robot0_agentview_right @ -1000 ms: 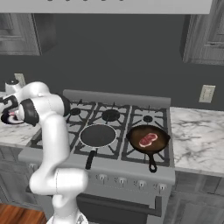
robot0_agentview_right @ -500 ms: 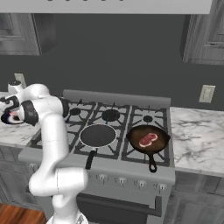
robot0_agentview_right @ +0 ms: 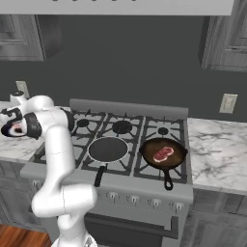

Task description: Place one of the steaks on the plate and the other in the bowl. Then place the bowl in the fridge.

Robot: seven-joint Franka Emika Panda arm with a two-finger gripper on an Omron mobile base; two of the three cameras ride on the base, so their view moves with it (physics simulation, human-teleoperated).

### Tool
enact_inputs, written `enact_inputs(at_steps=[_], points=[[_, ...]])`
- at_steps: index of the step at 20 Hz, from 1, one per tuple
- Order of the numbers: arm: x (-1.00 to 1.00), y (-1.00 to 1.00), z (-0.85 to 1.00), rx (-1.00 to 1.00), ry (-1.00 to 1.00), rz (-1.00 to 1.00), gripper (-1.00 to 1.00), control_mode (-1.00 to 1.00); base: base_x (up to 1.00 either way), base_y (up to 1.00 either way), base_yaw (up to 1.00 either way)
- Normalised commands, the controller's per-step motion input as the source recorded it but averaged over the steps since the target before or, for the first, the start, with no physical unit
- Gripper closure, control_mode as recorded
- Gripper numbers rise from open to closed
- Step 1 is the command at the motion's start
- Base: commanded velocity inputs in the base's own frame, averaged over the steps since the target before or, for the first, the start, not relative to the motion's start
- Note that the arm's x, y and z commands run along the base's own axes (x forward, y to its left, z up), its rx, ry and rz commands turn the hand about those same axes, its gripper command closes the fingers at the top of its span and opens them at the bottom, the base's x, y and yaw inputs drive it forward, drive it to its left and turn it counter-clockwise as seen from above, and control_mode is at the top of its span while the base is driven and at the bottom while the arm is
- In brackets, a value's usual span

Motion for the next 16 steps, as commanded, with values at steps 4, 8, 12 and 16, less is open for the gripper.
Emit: enact_inputs(at_steps=[4,8,12,16], points=[[0.26,0.09,-0.23,0.0,0.01,0.0,1.0,-1.0,0.0,0.0,0.0],[0.06,0.19,-0.38,0.0,0.03,0.0,1.0,-1.0,0.0,0.0,0.0],[0.14,0.24,-0.36,0.0,0.02,0.0,-1.0,-1.0,0.0,0.0,0.0],[0.06,0.07,-0.06,0.0,0.01,0.0,-1.0,-1.0,0.0,0.0,0.0]])
